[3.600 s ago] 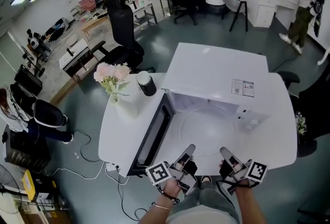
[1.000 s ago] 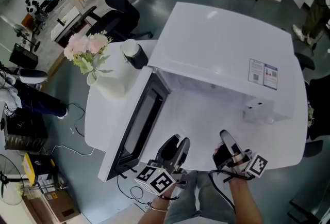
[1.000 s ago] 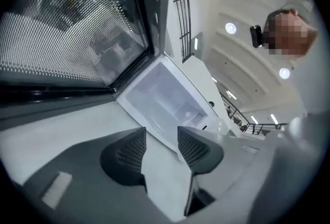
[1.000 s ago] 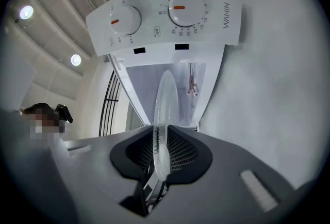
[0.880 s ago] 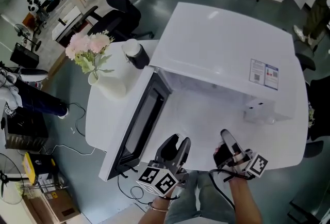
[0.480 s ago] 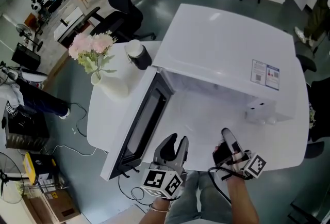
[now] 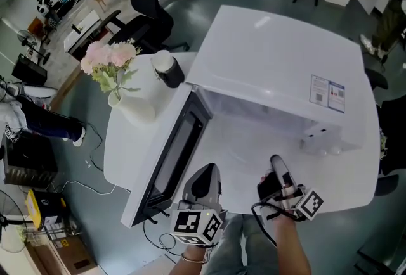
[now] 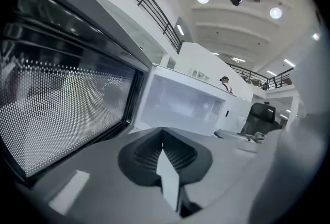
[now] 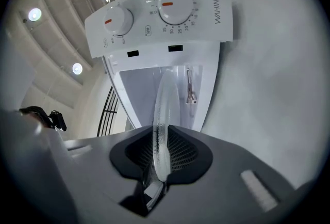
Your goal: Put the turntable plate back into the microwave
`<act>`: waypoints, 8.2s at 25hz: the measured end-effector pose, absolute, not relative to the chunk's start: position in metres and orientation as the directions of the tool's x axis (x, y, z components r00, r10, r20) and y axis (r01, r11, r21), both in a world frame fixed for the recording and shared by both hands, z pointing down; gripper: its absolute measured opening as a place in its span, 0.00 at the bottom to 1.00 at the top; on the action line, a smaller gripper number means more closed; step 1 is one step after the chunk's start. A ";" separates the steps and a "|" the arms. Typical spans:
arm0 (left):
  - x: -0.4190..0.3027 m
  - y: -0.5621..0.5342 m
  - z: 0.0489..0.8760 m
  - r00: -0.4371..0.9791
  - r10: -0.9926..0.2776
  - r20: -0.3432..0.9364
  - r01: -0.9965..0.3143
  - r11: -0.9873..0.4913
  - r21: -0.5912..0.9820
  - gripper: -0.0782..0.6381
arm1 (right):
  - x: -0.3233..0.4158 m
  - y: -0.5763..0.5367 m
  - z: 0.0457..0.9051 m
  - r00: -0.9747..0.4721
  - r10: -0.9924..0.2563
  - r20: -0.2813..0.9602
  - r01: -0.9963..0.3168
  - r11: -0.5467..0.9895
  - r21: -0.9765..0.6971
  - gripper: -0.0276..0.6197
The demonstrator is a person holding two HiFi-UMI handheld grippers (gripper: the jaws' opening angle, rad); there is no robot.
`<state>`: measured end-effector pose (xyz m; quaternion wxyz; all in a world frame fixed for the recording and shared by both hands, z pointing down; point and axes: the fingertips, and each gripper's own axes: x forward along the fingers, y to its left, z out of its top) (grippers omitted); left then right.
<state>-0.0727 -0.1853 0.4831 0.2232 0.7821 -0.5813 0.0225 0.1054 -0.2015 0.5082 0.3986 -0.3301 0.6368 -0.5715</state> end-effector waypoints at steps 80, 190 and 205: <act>-0.049 -0.261 0.502 0.399 -0.866 0.300 -0.885 -0.278 0.374 0.11 | 0.126 -0.307 0.519 -0.211 -0.968 -0.133 -0.040 0.144 -0.989 0.15; -0.043 -0.232 0.475 0.371 -0.884 0.283 -0.875 -0.232 0.425 0.11 | 0.107 -0.301 0.517 -0.197 -0.788 0.583 -0.790 -0.225 -0.571 0.28; -0.046 -0.221 0.404 0.350 -0.907 0.233 -0.903 -0.262 0.339 0.11 | 0.091 -0.245 0.430 -0.328 -0.809 0.488 -0.891 0.093 -0.444 0.27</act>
